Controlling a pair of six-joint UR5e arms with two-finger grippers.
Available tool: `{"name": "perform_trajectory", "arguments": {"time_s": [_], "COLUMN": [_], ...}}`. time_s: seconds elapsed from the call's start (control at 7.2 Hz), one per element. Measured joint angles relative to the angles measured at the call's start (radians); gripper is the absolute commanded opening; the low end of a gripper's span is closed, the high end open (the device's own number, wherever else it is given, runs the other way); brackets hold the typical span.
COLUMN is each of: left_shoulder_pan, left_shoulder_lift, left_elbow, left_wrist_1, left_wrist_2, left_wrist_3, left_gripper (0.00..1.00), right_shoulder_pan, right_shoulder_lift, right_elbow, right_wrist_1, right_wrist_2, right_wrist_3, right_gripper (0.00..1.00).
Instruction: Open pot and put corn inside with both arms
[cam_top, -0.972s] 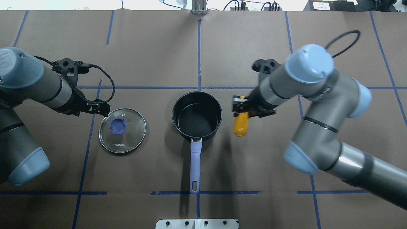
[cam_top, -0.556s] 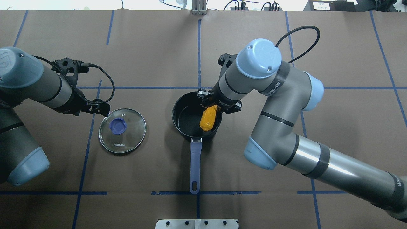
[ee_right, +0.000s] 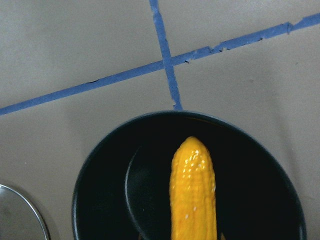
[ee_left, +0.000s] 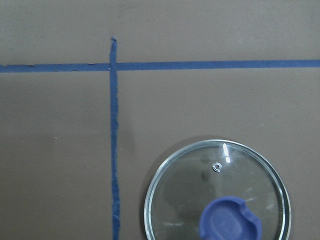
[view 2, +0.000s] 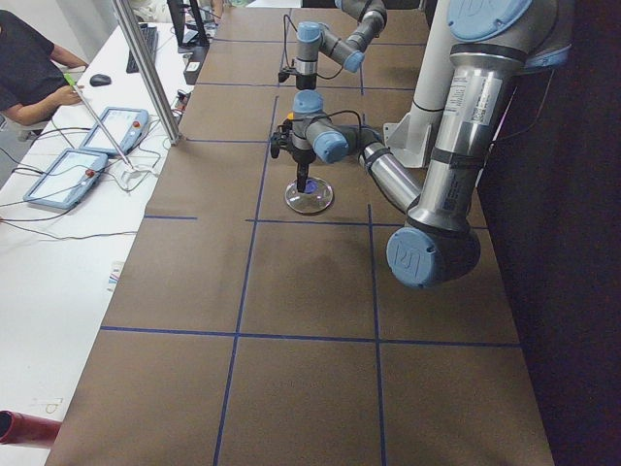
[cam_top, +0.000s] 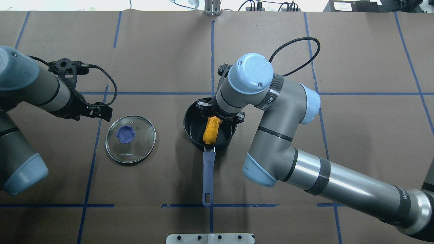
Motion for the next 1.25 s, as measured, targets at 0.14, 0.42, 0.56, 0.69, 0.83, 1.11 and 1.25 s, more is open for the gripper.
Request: {"name": "perform_trajectory", "arguments": {"time_s": [0.14, 0.42, 0.56, 0.69, 0.83, 1.11, 1.25], "left_shoulder_pan": [-0.039, -0.189, -0.292, -0.414, -0.531, -0.685, -0.715], "left_shoulder_lift": [0.029, 0.120, 0.154, 0.166, 0.157, 0.114, 0.104], "left_elbow": [0.000, 0.022, 0.070, 0.157, 0.260, 0.389, 0.404], "left_wrist_1": [0.005, 0.009, 0.010, 0.010, 0.010, 0.062, 0.095], "left_wrist_2": [-0.012, -0.063, -0.103, -0.150, -0.187, -0.254, -0.292], "left_wrist_3": [0.083, 0.387, 0.569, 0.777, 0.967, 1.132, 1.149], "left_gripper": [1.00, 1.00, 1.00, 1.00, 1.00, 1.00, 1.00], "right_shoulder_pan": [0.007, 0.121, 0.225, 0.339, 0.453, 0.652, 0.739], "right_shoulder_lift": [-0.003, -0.137, -0.265, -0.401, -0.532, -0.763, -0.832], "right_elbow": [0.009, 0.138, 0.229, 0.293, 0.325, 0.311, 0.271], "right_wrist_1": [-0.001, -0.009, -0.011, -0.012, -0.012, -0.029, -0.061], "right_wrist_2": [0.007, 0.154, 0.264, 0.359, 0.428, 0.481, 0.481], "right_wrist_3": [-0.001, -0.031, -0.112, -0.251, -0.433, -0.895, -1.120], "right_gripper": [1.00, 1.00, 1.00, 1.00, 1.00, 1.00, 1.00]}}
